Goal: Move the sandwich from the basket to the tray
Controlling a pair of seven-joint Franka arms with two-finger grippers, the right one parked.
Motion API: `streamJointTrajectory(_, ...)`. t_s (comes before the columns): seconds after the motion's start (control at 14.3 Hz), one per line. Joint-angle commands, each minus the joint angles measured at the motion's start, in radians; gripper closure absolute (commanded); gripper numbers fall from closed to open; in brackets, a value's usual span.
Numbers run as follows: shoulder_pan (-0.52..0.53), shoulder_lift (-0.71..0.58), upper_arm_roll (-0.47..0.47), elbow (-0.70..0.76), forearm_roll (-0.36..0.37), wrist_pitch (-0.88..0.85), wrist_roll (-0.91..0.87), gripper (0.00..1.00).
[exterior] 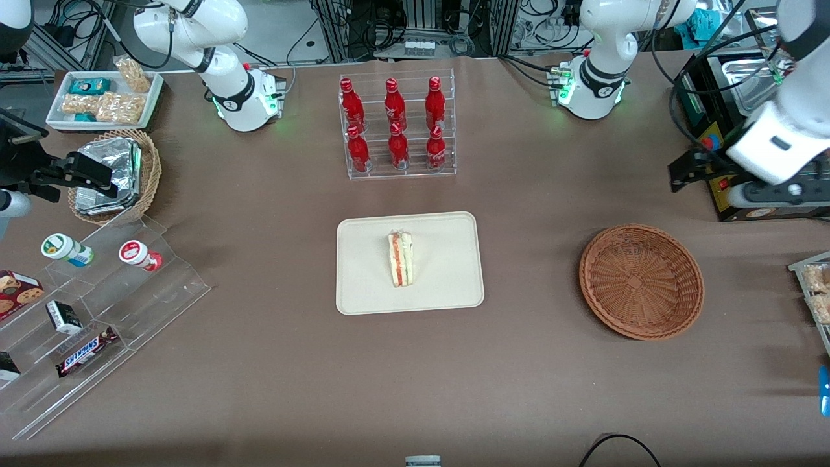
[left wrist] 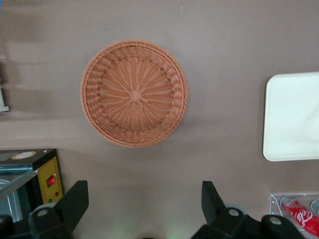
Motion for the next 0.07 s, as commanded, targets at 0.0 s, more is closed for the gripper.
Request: streamJointTrajectory(0.0,0.006,0.005,0.006,0.017,0.005,-0.001,0.014,0.00)
